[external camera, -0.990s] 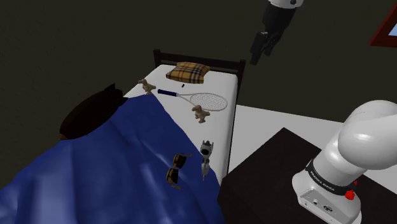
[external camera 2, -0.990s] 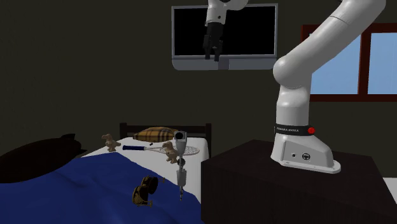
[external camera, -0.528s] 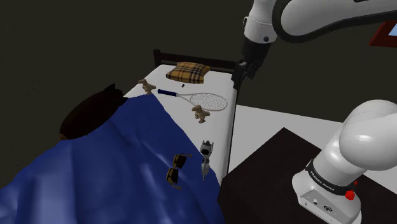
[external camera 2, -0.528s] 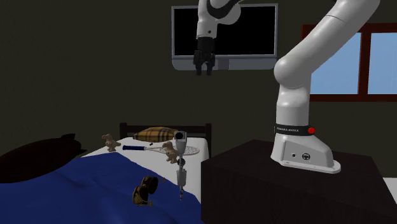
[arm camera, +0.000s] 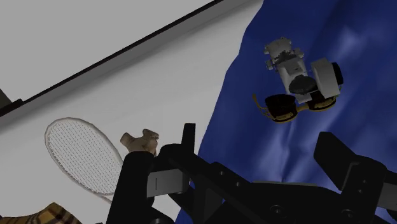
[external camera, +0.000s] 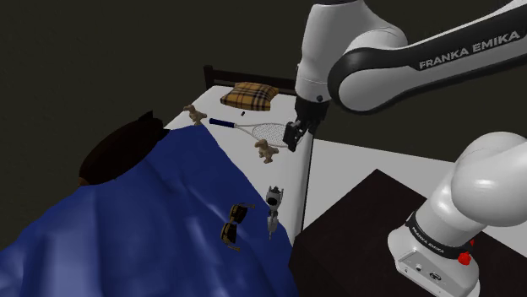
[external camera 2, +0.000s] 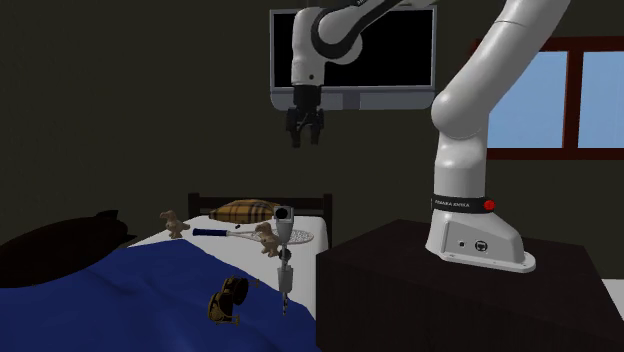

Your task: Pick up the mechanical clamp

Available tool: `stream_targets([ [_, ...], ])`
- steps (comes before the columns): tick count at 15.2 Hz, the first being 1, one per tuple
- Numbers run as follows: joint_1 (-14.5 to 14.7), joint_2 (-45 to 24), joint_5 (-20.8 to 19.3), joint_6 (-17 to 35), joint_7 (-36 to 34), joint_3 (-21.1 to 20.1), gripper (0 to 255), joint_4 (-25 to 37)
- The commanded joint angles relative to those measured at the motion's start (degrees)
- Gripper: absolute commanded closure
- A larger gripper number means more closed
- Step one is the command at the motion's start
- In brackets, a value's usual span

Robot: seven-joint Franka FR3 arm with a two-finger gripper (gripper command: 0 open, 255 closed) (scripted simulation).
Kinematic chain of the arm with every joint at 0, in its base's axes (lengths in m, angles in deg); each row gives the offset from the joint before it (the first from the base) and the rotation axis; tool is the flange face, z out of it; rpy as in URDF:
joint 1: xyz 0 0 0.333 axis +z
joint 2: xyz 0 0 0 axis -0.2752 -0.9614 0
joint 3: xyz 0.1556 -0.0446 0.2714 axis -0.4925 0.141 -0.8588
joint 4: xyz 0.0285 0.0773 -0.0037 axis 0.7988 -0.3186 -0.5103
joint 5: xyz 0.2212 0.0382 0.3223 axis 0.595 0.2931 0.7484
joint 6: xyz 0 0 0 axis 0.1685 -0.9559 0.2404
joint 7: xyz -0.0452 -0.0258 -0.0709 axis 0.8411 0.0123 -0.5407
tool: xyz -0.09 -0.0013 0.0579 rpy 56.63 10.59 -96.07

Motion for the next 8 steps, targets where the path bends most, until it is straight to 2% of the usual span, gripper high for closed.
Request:
stream_targets([
  [1, -0.2, -3.4, -0.3, 3.8, -2.8, -2.6, 0, -0.7],
  [5, -1.7, -11.5, -2.9, 10.3, -9.4, -8.1, 0, -0.3],
  [8, -3.9, -18.6, -7.4, 14.7, -15.9, -12.5, 0, 1.0],
])
